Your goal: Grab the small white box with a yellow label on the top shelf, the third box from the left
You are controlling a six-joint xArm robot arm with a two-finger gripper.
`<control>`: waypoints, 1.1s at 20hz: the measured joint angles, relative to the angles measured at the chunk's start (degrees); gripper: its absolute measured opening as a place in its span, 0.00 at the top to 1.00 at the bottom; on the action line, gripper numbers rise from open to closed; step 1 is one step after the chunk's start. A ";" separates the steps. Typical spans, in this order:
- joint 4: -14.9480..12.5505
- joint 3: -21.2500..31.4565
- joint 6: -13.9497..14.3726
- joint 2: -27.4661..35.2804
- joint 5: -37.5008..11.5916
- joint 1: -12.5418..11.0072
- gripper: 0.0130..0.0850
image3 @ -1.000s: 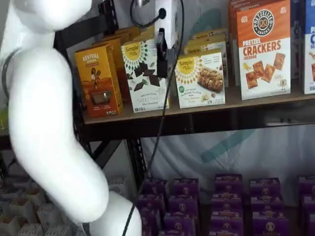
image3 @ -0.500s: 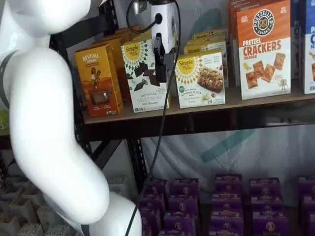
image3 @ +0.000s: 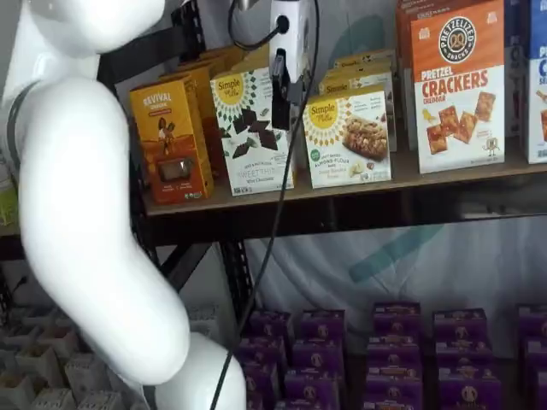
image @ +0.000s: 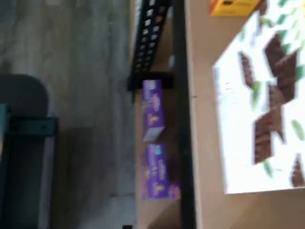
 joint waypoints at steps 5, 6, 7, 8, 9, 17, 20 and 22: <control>4.82 0.06 -1.35 1.05 -6.01 -2.10 0.00; 4.79 0.49 -1.55 0.94 -7.32 -2.02 0.00; 4.54 0.95 -1.78 0.83 -8.79 -1.85 0.00; 3.53 0.76 -1.89 1.19 -9.26 -1.48 0.00; 2.40 0.34 -1.93 1.71 -9.23 -1.14 0.00; -0.25 1.37 -3.04 3.40 -12.71 -0.51 0.00; -2.24 0.20 -2.81 4.99 -11.84 0.20 0.00; -3.04 -0.48 -2.54 5.79 -11.27 0.60 0.00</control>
